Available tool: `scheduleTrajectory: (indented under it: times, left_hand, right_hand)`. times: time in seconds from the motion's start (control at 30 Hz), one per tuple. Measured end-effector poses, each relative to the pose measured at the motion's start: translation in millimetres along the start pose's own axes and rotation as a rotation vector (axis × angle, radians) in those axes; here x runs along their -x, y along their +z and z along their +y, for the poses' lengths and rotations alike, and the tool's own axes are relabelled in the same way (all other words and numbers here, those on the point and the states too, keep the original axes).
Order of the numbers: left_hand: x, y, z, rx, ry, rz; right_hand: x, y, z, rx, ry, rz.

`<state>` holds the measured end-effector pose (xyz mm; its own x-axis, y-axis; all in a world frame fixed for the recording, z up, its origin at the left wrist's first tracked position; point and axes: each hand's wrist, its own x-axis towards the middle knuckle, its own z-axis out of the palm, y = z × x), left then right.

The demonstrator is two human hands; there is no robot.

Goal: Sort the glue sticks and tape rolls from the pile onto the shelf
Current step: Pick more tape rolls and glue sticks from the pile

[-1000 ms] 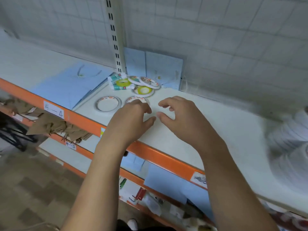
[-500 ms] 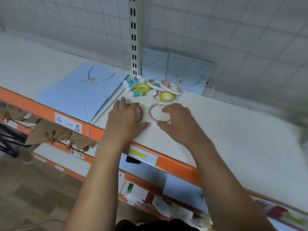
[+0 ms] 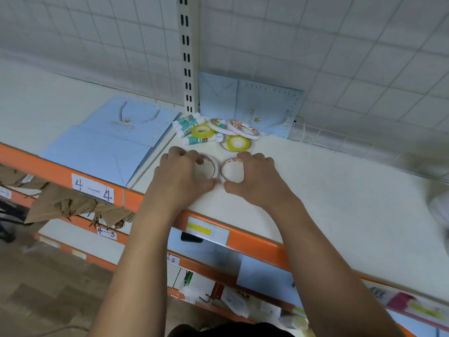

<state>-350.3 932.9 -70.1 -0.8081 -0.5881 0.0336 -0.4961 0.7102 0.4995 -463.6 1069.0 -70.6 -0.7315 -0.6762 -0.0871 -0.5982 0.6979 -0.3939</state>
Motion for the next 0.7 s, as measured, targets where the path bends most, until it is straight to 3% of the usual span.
scheduleTrajectory:
  times: [0.27, 0.7]
  left_hand:
    - [6, 9, 85, 0.058, 0.271, 0.004]
    - [36, 87, 268, 0.162, 0.575, -0.143]
  right_hand:
    - [59, -57, 65, 0.003, 0.063, 0.177]
    - [185, -149, 210, 0.051, 0.364, 0.489]
